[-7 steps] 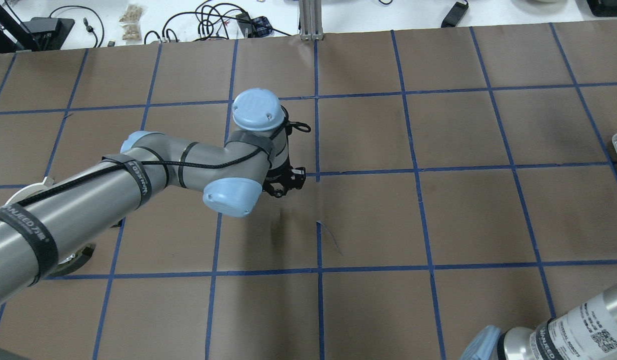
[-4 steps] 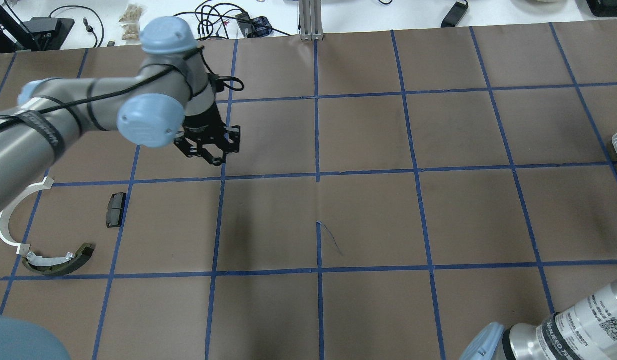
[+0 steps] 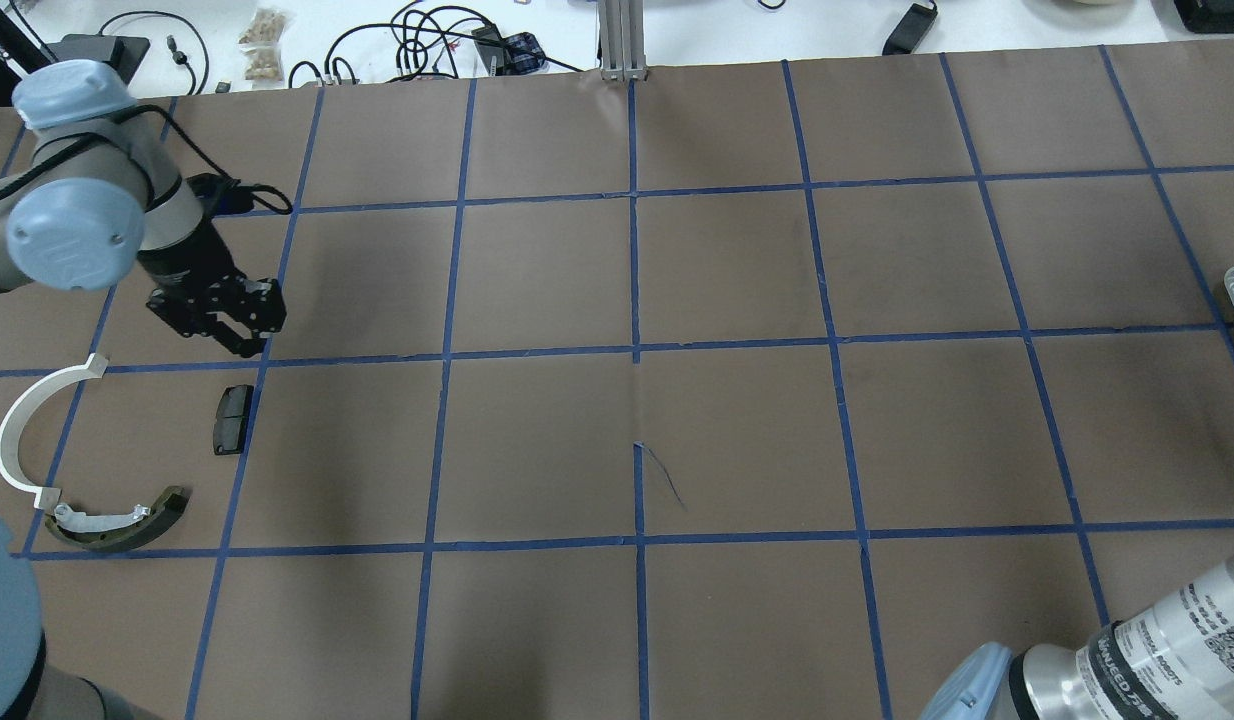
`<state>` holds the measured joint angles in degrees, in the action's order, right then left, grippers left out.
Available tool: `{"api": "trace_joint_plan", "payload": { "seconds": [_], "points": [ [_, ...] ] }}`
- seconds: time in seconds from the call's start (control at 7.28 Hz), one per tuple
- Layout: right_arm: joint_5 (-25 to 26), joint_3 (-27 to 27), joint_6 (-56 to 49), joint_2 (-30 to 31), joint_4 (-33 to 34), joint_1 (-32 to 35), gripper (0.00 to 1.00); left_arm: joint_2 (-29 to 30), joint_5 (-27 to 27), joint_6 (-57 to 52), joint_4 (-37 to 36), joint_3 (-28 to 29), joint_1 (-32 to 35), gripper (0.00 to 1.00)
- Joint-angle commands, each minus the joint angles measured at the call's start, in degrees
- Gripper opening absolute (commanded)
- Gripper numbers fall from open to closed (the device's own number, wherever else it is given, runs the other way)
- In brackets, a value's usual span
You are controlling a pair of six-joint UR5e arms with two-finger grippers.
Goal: Place bearing gear from tray to pile
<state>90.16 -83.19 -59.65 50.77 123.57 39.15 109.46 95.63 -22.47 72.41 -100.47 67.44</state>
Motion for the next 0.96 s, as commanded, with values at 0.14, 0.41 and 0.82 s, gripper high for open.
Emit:
{"api": "trace_joint_plan", "payload": {
  "seconds": [0.14,0.41,0.82],
  "points": [
    [0.01,0.05,-0.47,-0.41,0.00,0.05,0.40,2.42,1.48,-11.62,-14.45,-6.65,-8.46,0.00],
    [0.62,0.05,-0.38,-0.33,-0.08,0.05,0.01,2.51,1.57,-11.98,-14.66,-7.20,-8.46,0.81],
    [4.24,-0.21,-0.21,1.42,-2.27,0.67,0.00,-0.11,1.57,-10.86,-13.27,-5.63,-7.25,1.00]
  ]
}}
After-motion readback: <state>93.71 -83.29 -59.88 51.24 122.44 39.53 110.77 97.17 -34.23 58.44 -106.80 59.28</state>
